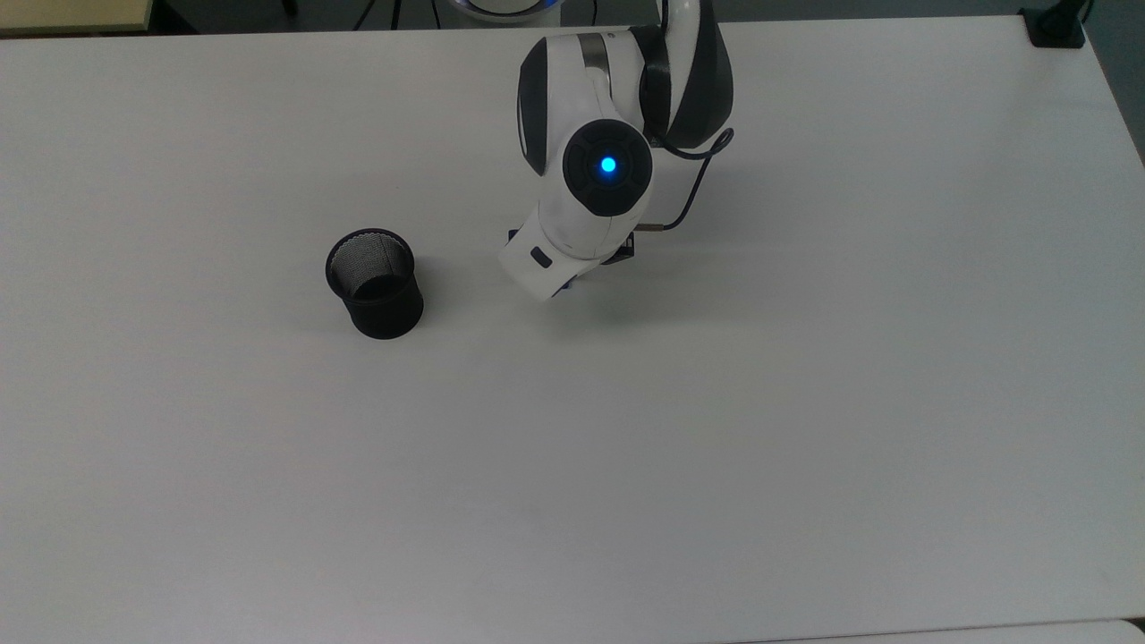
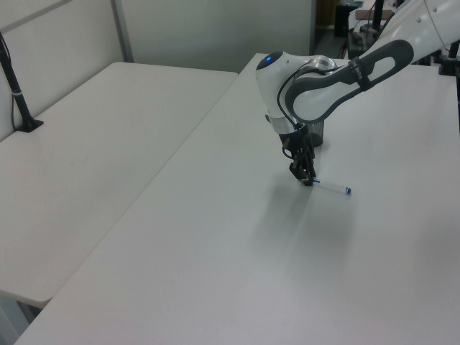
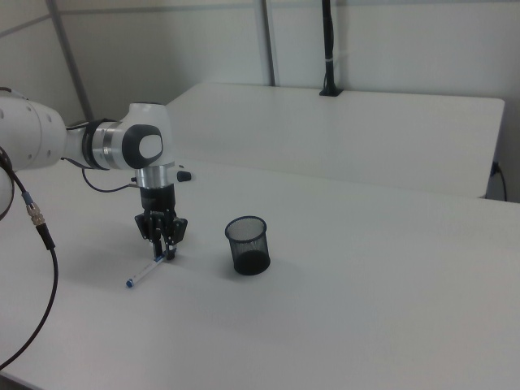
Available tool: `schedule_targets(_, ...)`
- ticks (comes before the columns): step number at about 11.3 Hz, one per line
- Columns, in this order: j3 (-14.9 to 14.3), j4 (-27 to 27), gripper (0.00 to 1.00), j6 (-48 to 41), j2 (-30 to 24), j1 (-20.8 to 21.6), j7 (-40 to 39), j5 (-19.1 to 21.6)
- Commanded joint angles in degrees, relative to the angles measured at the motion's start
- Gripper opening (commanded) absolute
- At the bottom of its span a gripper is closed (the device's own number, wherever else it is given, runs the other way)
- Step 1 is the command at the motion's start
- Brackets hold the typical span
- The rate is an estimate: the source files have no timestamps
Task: Insert the marker
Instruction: 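Lift the marker and carry it over the black mesh cup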
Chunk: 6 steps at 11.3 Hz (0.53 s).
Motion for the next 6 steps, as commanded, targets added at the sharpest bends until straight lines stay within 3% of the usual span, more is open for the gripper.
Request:
schedule_targets(1, -0.59, 0.18, 0.14, 1.01, 0.93, 0.88, 1.48, -0.85)
schedule_targets(3, -0.59, 0.18, 0.03, 0.93, 0.84, 0.88, 1.48, -0.85)
schedule_targets(6, -0.68, 0.53, 0.0, 0.14, -1.25, 0.36, 1.22, -0.85)
